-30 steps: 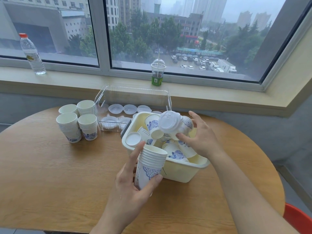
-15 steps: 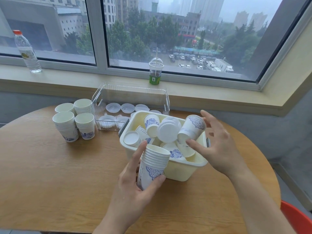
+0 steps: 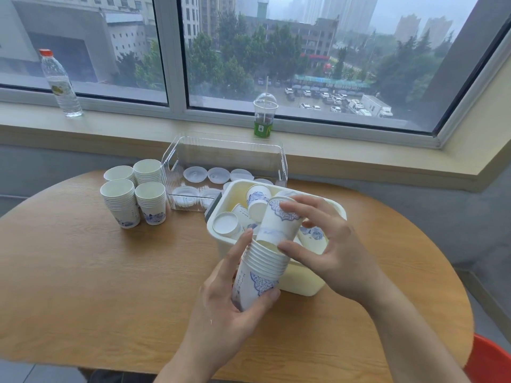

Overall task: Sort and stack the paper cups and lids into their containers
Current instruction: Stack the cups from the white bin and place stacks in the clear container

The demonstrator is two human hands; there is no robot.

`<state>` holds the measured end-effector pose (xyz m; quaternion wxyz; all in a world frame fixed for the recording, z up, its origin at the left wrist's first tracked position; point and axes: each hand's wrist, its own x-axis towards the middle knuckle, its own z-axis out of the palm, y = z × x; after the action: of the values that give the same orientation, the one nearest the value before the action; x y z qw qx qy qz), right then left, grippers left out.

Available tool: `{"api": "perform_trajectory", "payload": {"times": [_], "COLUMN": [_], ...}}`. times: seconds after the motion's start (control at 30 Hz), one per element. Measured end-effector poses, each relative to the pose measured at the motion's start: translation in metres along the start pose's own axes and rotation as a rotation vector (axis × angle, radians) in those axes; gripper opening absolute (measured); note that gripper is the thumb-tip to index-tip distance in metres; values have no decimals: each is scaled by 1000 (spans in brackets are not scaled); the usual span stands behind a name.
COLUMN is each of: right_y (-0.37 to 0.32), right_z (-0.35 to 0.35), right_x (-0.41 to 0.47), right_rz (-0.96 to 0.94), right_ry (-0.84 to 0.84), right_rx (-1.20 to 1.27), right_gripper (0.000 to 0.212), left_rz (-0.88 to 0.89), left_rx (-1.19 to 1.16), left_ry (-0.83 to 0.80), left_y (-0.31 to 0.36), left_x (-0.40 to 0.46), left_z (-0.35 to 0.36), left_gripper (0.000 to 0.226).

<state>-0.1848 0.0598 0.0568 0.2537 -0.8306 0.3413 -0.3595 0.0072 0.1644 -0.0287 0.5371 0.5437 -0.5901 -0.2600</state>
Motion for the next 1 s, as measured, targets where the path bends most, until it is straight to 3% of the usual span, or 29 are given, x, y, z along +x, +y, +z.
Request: {"api": "perform_trajectory", "payload": {"times": [0.2,1.0], "right_y": [-3,-14], "right_z": [11,25], "right_x": [-2,-12], "right_rz": [-5,57], "right_ry": [-33,-74], "right_rx": [47,116], "right_gripper": [41,36], "left_rz": [-6,24], "left_rx": [3,-46], "left_ry": [17,88], "left_y": [-4,8], "left_x": [-1,3], "left_z": [-6,-11], "left_gripper": [92,99]}}
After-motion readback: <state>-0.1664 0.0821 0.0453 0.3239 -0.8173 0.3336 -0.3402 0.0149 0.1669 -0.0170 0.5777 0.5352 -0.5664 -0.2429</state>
